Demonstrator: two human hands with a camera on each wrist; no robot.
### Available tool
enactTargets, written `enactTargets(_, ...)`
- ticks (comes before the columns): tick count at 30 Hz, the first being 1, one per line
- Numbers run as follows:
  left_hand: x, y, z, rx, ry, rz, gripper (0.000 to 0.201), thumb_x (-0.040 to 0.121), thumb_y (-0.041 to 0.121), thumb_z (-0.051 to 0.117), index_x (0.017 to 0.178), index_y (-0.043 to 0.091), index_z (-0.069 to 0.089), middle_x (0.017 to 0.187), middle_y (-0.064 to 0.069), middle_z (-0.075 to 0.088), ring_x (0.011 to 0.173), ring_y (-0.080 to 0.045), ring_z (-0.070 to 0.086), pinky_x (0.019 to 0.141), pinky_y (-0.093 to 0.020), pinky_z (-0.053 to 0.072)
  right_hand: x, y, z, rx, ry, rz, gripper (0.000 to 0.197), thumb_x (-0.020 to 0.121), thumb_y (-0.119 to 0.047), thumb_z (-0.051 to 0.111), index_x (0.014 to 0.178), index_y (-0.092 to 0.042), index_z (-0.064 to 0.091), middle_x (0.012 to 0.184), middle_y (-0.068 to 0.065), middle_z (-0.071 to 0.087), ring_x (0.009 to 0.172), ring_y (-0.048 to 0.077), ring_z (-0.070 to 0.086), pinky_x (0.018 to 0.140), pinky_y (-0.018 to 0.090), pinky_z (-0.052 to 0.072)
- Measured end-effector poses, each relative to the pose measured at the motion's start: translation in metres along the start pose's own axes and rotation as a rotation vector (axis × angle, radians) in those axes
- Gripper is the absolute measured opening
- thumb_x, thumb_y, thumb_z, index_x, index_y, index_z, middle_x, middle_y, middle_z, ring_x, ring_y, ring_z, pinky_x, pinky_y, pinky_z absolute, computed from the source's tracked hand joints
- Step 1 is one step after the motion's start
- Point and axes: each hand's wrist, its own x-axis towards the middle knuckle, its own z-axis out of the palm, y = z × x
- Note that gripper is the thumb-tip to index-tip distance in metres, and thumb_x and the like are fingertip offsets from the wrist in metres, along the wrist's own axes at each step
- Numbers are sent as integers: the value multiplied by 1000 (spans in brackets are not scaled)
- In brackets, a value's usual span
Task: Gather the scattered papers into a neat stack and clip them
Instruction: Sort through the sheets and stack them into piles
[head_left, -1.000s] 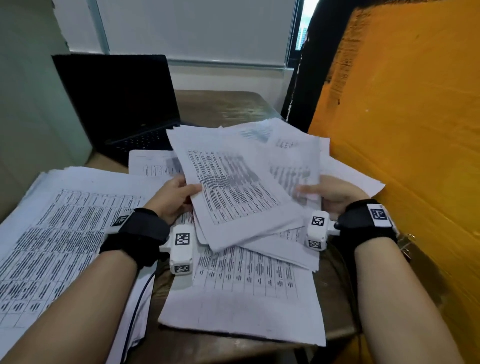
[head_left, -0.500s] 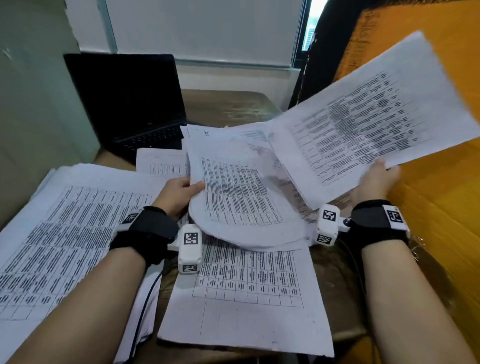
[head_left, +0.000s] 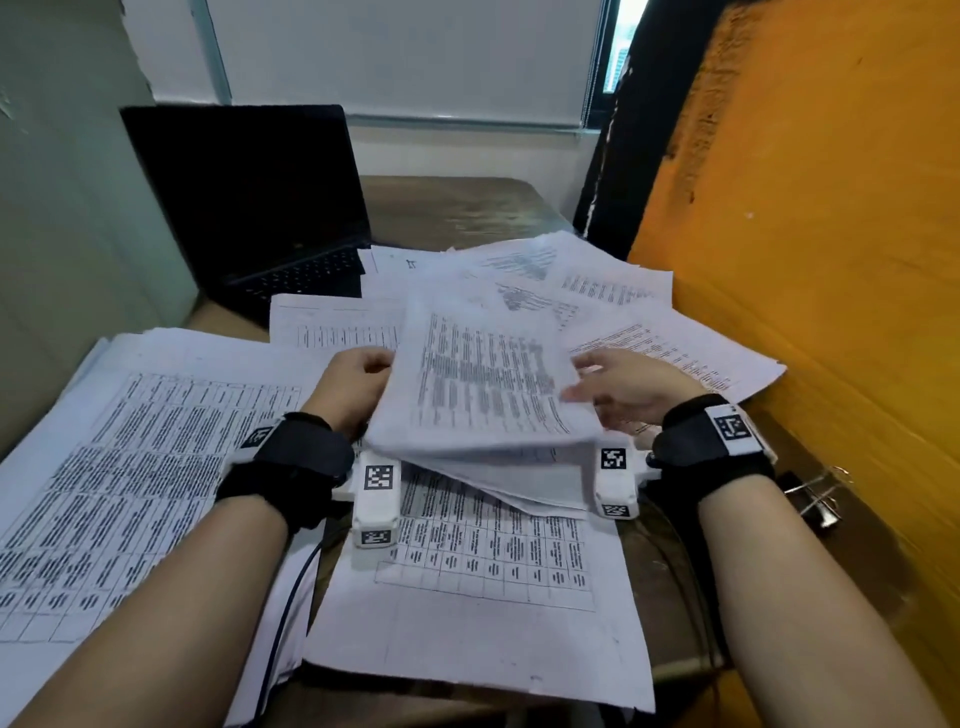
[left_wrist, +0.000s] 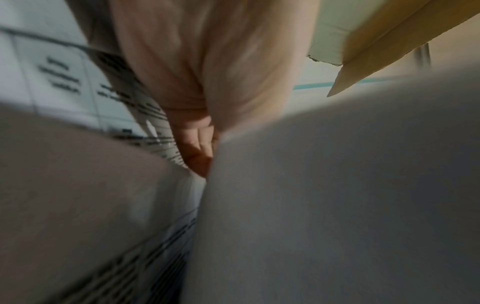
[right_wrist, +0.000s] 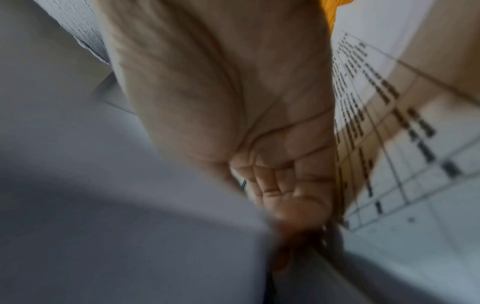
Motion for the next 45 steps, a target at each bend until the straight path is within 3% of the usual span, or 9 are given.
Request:
enactTargets(3, 5, -4, -6, -39, 140, 42, 19, 90, 12, 63, 71, 11, 61, 72, -5, 61, 63, -14, 56, 67, -26, 46, 1, 3, -2, -89, 24, -83, 25, 88, -3, 66, 113, -2, 61, 115, 28, 64, 103, 46, 63, 91, 55, 50)
enactTargets(8, 0, -2, -6, -94, 59, -45, 39, 93, 38, 56, 75, 4, 59, 77, -14, 62, 74, -22, 58, 68, -32, 43, 0, -1, 3, -118, 181, -139, 13, 94, -9, 59, 81, -6, 58, 79, 4, 57, 72, 18, 53, 58, 26, 39)
enactTargets(12, -1, 3, -3, -156, -110, -169, 50, 81, 59, 62, 92, 11, 56, 89, -12, 57, 83, -28, 58, 79, -39, 45, 8, -3, 23, -178, 133, -137, 14, 91, -20, 63, 100, -9, 61, 88, 6, 62, 72, 18, 56, 64, 29, 43)
enactTargets(17, -3, 2, -3, -101, -78, -129, 36, 88, -6, 58, 123, 0, 50, 117, -22, 63, 105, -36, 63, 93, -45, 50, 7, 1, 6, -313, 261, -127, 44, 90, -36, 63, 60, -10, 42, 55, 4, 38, 49, 19, 37, 60, 29, 30)
enactTargets(26, 3, 0, -7, -427, 101, -191, 35, 97, 1, 47, 132, -2, 48, 116, -19, 64, 95, -30, 65, 81, -44, 54, 2, 2, 2, -656, -17, -60, 16, 83, -30, 68, 81, -14, 67, 71, 4, 69, 59, 19, 59, 58, 24, 44)
enactTargets(32, 0, 4, -9, -367, 198, -56, 25, 94, 7, 56, 117, -2, 58, 109, -19, 65, 72, -16, 65, 64, -22, 57, 5, 5, -14, 358, 401, -310, 19, 96, -22, 58, 108, -8, 65, 103, 6, 70, 94, 25, 65, 75, 31, 51)
enactTargets(37, 1, 4, -7, -317, 160, -45, 21, 94, 13, 57, 111, 2, 59, 99, -10, 65, 49, 6, 62, 45, -8, 47, 6, 12, -7, 127, 63, 49, 57, 72, -43, 81, 108, -2, 63, 110, 18, 70, 98, 40, 67, 80, 49, 59)
enactTargets(40, 1, 6, -4, -266, 123, -72, 27, 96, 12, 53, 120, -1, 53, 116, -13, 62, 65, -2, 65, 57, -14, 51, 3, 4, 1, 148, 16, -37, 18, 89, 6, 59, 105, -2, 65, 98, 14, 72, 86, 30, 69, 72, 33, 60)
enactTargets(45, 4, 3, -2, -297, 139, -112, 40, 95, -3, 48, 133, 2, 37, 130, -19, 55, 106, -30, 59, 91, -45, 49, 12, 12, -21, 484, 466, -216, 45, 89, -32, 64, 123, -4, 56, 114, 11, 67, 98, 24, 66, 86, 38, 56)
